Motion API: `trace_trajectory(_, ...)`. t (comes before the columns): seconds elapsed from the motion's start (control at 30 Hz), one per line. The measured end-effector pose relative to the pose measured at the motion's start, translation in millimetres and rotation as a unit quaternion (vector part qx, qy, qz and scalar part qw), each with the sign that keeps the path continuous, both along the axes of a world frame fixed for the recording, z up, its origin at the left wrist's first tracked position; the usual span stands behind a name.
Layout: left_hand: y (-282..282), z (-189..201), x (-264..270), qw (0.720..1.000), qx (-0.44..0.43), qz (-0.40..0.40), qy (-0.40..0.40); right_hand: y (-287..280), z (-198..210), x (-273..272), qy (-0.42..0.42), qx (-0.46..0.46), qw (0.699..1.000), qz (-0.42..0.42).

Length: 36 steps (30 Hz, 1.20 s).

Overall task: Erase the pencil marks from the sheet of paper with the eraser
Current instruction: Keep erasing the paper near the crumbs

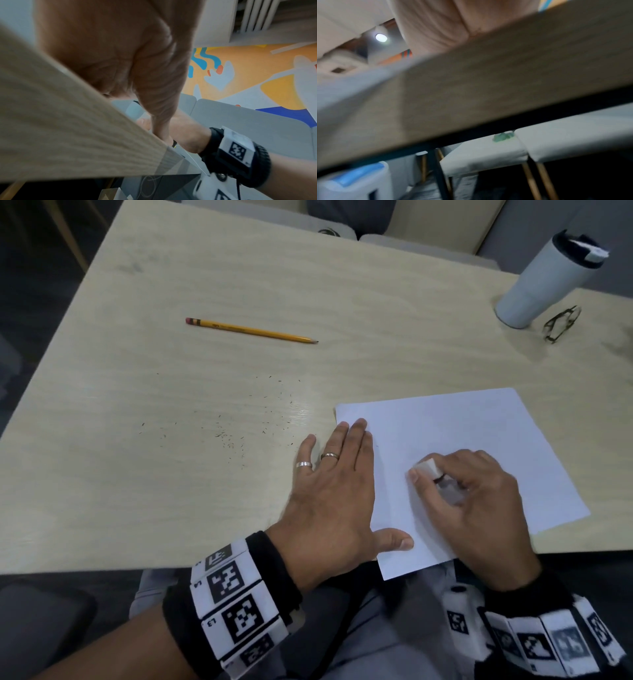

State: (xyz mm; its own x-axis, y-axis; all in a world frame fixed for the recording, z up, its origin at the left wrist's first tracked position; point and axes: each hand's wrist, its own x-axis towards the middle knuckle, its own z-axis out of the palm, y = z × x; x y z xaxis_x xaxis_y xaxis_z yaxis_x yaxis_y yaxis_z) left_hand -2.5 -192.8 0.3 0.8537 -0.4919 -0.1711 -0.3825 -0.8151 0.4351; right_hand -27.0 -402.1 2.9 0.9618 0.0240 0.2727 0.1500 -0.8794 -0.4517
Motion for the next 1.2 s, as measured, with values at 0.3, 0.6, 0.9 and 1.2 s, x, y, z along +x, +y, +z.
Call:
trace_trajectory(0.3, 0.4, 1.8, -0.6, 1.0, 0.005, 0.0, 0.002, 3.8, 1.7, -3.9, -0.006, -0.015, 1.0, -0.003)
trace_trajectory(0.6, 0.8, 4.9, 0.5, 1.0, -0.006, 0.002, 0.019, -10.2, -1.9, 8.6, 0.007, 0.039, 0.998, -0.046)
trace_trajectory(0.9, 2.9, 6.1, 0.3, 1.0, -0.008, 0.007, 0.025, -6.4, -18.5, 7.6, -0.004, 0.083, 0.997, 0.005)
trace_trajectory(1.2, 0.3, 3.3, 3.0, 1.0, 0.004, 0.007, 0.026, -6.8, -11.7, 16.2, -0.035, 0.046, 0.998, -0.01)
